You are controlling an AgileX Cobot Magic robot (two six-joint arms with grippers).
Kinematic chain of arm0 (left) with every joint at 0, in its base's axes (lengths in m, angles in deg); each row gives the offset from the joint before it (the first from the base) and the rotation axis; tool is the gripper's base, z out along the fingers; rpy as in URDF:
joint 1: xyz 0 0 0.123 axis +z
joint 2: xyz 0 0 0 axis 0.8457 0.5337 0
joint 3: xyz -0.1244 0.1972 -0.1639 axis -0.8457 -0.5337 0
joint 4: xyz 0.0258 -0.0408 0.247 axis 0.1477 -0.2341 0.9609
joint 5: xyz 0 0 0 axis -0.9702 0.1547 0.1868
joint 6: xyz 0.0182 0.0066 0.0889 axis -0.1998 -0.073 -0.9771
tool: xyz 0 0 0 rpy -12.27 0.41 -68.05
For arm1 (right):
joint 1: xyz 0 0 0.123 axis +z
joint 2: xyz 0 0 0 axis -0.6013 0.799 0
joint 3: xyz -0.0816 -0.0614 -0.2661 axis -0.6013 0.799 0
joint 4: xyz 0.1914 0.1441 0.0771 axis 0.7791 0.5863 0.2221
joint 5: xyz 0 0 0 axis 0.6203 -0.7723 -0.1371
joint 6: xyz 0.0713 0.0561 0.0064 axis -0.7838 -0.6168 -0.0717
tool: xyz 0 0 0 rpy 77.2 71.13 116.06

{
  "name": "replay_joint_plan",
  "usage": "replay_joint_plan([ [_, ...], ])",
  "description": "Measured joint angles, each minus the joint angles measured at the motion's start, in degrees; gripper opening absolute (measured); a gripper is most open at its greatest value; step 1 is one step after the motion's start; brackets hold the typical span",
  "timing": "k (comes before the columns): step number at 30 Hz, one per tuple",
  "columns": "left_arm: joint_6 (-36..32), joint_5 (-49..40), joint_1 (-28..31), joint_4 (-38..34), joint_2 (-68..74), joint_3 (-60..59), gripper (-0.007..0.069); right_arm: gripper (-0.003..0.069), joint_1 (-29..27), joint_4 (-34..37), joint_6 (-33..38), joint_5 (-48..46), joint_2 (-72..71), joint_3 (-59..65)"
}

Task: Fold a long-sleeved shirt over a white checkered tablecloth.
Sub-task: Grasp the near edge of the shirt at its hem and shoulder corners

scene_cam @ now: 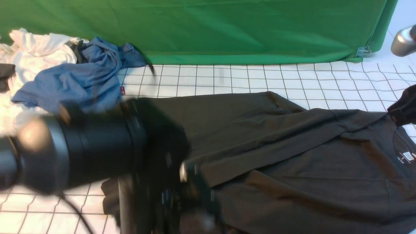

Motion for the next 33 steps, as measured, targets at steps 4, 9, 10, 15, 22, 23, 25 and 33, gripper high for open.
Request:
replay_joint_plan([
  [4,2.52,3.43,-5.96,-0.72,0.00,-6.92,0.0526,0.0253,2.89,0.05,0.00,0.00,-2.13,0.00],
  [9,4.26,12.80,-8.12,-1.20,0.00,-12.71,0.0526,0.0253,5.19,0.04,0.00,-0.06,-3.13,0.00],
  [10,4.31,14.69,-8.14,-1.54,0.00,-13.63,0.0526,0.0253,5.56,0.04,0.00,-0.21,-3.21,0.00],
  [15,6.04,19.99,-8.19,-1.09,-1.79,-17.05,0.0518,0.0253,6.92,0.06,0.00,-1.49,-3.32,0.00],
  [22,14.31,21.18,-8.59,2.71,-1.95,-17.25,0.0371,0.0253,7.13,0.14,0.00,-2.55,-3.32,0.00],
  [23,14.61,21.25,-8.59,3.22,-1.95,-17.25,0.0337,0.0253,7.13,0.14,0.00,-2.62,-3.32,0.00],
  [25,14.80,21.37,-8.59,4.04,-1.95,-17.44,0.0246,0.0253,7.13,0.23,0.00,-2.65,-3.32,0.00],
  [33,14.75,20.80,-8.59,4.88,-2.23,-16.59,-0.0022,0.0253,7.13,0.23,-0.01,-2.87,-3.33,0.00],
])
